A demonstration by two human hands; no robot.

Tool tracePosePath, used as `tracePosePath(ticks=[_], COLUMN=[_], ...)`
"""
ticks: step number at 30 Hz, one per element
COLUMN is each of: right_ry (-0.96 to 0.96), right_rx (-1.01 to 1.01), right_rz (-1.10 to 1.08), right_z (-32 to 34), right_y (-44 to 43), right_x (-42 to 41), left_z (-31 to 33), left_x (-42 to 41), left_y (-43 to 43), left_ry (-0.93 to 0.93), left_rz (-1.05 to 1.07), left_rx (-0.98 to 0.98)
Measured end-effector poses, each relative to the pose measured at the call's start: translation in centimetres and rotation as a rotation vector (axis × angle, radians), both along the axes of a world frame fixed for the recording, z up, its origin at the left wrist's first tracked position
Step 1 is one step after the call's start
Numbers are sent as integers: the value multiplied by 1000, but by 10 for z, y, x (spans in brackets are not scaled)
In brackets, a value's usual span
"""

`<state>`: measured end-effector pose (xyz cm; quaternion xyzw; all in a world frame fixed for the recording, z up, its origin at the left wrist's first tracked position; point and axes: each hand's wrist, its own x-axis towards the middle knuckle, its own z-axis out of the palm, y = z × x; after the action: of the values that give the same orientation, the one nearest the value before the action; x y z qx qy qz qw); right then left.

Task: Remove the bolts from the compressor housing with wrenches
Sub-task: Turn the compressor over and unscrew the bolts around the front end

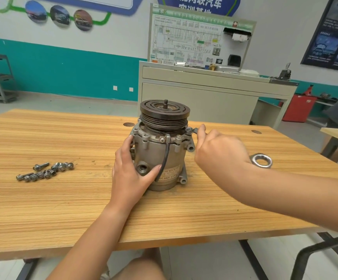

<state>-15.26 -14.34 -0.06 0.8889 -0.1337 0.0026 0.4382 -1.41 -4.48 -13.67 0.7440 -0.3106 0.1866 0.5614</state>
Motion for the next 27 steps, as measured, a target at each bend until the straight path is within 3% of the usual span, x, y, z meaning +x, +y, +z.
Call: tracePosePath(ticks=[4,9,18,20,25,27], right_ry=[52,-37,-150,-211,-529,-574], right_rx=[-1,-3,9,72,473,583], right_rz=[-7,-19,223,289,617,585], right_z=[10,17,17,15,-20,-31], right_y=[-1,-25,-101,-115,-110,-107], right_x=[1,-5,16,33,76,83], left_z=[0,1,1,2,3,3], left_x=[-1,-1,-1,-2,-1,-2], left_y=[1,1,2,2,4,5], left_ry=[11,14,20,8,8,7], left_rz=[-11,-15,-21,-19,-13,-13], left_rx=[-6,-5,-17,-14,-7,-4])
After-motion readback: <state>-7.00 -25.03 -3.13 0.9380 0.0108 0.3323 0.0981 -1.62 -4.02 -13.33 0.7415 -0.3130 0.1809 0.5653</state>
